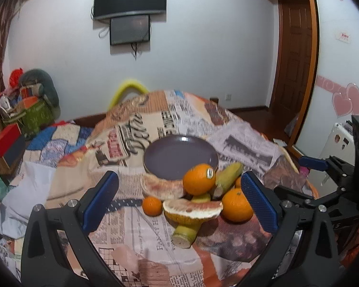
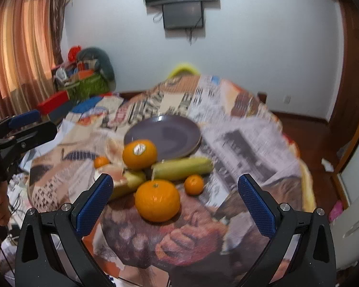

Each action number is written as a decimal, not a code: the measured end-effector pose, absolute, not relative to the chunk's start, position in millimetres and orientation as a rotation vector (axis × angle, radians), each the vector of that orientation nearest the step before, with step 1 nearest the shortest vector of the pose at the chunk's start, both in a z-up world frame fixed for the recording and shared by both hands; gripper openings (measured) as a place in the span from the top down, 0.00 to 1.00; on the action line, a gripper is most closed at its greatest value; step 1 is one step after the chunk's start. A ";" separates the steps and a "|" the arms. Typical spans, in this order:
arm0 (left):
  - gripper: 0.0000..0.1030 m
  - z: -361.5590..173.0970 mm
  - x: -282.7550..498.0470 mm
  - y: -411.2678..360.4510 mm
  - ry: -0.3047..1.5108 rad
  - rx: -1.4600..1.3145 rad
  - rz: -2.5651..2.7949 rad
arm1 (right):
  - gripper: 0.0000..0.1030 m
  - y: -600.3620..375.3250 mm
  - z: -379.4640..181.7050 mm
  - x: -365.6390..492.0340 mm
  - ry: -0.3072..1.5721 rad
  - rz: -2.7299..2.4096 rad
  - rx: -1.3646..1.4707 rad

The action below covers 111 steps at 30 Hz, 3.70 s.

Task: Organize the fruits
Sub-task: 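Grasp the pink pomelo segment with the left tool while the right tool grasps a large orange, then lower the pomelo segment onto the grey plate with the left tool while the right tool sets the orange there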

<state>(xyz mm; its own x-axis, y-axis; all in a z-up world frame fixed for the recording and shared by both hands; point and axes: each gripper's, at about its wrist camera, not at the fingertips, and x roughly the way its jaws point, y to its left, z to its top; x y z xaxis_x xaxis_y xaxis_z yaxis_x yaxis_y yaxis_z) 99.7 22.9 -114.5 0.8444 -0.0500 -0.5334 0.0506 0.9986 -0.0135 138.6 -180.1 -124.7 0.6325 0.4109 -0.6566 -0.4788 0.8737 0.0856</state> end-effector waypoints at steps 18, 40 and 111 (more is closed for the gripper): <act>0.01 -183.4 148.8 33.6 0.802 -0.077 -0.066 | 0.21 -160.2 -192.6 173.8 0.972 0.625 -0.068; 0.01 -218.1 191.5 6.5 0.999 -0.135 -0.044 | 0.37 -196.1 -182.2 172.5 0.972 0.623 -0.029; 0.09 -150.6 306.8 71.8 0.719 -0.086 -0.019 | 0.37 -134.8 -138.5 301.4 0.732 0.621 -0.067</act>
